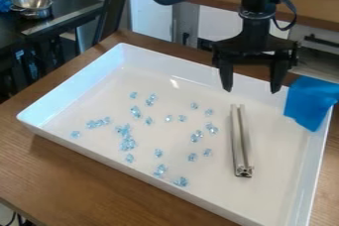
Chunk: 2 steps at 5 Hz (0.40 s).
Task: Sweep into pile
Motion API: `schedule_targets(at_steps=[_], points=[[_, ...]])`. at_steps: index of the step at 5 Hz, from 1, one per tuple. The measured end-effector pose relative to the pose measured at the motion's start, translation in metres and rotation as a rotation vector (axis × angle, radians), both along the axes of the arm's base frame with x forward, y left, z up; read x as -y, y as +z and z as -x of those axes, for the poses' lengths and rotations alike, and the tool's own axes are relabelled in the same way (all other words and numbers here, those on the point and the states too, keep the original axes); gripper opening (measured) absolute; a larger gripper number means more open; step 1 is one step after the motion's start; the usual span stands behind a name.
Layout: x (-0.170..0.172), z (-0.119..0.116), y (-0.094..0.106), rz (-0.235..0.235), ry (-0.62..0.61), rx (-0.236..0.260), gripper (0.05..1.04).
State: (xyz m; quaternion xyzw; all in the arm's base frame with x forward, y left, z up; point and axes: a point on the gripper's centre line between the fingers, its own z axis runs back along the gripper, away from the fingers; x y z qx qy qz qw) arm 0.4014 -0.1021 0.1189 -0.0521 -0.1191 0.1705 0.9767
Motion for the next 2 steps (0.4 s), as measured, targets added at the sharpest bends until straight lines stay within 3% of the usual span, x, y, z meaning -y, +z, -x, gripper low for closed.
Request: schedule_targets(at_steps=[2], points=[[-0.001, -0.001, -0.030, -0.008, 0.088, -0.075, 1.000]])
